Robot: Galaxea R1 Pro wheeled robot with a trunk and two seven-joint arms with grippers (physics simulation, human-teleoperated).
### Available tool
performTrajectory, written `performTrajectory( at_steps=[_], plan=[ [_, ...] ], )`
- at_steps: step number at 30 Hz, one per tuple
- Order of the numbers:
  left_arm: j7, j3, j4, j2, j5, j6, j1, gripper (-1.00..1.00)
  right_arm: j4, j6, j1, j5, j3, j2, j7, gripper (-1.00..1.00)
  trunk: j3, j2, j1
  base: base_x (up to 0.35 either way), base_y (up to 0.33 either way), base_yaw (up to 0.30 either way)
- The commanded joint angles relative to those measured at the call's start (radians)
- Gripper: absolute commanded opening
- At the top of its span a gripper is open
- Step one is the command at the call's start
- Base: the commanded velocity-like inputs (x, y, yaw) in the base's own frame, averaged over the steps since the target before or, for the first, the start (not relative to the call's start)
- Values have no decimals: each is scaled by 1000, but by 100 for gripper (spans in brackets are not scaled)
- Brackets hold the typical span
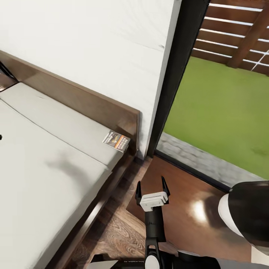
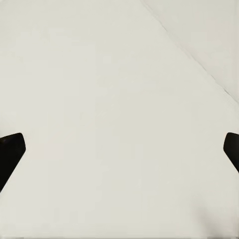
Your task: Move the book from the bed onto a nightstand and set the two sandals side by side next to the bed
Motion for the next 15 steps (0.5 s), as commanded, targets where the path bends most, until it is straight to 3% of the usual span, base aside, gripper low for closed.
performTrajectory(
  at_steps=[1, 11, 15],
  plan=[
    [6, -8, -1, 1, 10, 6, -1, 100, -2, 10, -2, -6, 3, 0, -6, 100, 3, 7, -4, 0, 0, 22],
    [7, -12, -1, -4, 11, 19, 0, 100, -2, 10, -2, -6, 3, 0, -6, 100, 34, 77, -42, 0, 0, 7],
    [34, -13, -24, -9, 12, 19, 0, 100, -2, 10, -2, -6, 2, 0, -6, 100, 47, 105, -58, 0, 0, 0]
  ],
)
